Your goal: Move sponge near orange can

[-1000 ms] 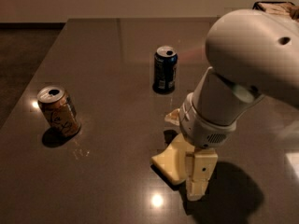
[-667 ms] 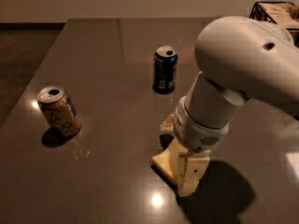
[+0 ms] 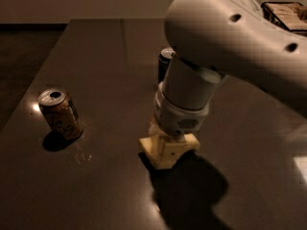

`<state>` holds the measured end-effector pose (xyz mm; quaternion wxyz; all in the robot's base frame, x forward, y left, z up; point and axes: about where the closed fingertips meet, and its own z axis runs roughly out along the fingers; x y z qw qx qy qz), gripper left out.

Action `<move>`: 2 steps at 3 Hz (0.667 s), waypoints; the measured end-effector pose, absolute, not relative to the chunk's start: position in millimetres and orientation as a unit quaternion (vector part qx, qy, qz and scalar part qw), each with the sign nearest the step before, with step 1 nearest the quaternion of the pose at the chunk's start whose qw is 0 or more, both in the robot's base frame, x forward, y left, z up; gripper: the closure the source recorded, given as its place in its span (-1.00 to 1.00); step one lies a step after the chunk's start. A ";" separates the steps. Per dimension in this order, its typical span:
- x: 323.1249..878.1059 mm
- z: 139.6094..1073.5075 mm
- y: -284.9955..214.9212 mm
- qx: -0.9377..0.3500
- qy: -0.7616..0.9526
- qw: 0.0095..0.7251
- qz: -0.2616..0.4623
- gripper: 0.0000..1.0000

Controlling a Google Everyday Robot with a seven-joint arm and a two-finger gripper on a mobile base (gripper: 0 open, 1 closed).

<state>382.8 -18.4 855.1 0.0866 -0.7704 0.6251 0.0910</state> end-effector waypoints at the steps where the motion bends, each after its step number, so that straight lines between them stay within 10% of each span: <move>1: 389.6 866.9 19.1 -0.783 0.609 0.089 0.092 0.89; 2: 387.9 869.8 67.8 -0.796 0.589 0.094 0.100 1.00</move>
Offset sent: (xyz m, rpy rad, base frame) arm 0.0036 0.1476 0.0147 0.0487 0.0041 0.1480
